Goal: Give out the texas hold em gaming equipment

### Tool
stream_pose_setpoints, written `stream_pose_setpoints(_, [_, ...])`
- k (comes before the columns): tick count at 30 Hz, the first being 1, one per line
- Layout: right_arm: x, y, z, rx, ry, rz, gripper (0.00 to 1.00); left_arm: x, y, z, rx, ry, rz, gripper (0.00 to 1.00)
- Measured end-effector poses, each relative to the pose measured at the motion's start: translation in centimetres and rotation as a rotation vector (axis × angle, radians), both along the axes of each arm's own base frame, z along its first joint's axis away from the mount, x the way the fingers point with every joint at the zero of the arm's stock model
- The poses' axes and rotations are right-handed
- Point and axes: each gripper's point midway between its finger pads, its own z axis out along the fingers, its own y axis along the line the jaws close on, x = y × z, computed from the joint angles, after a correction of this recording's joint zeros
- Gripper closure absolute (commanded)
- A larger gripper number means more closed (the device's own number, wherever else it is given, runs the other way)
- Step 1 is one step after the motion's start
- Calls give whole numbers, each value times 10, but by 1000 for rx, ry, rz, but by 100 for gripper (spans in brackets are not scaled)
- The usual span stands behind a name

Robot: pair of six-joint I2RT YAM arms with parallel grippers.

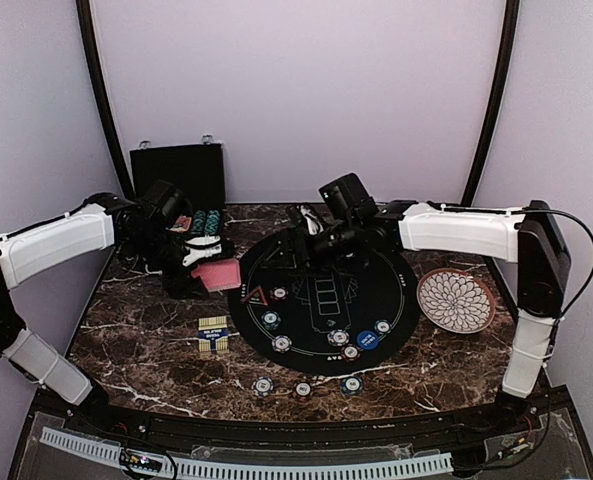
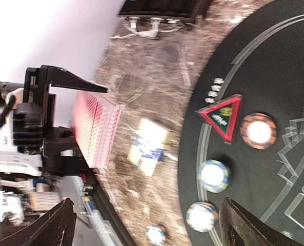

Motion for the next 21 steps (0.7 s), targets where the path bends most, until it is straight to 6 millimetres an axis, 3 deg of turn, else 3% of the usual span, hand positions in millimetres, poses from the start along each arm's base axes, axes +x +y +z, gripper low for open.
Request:
stream_pose_setpoints(6, [-5,23,-8,101,118,49,2,6,-10,22,-53,-4,6,100])
stream_pose_setpoints(16, [-7,47,10,269,201,105,2,1,-11,11,-27,62,14,100])
stream_pose_setpoints(21, [-6,54,5,306,233,119,5,1,-12,14,-30,61,17,100])
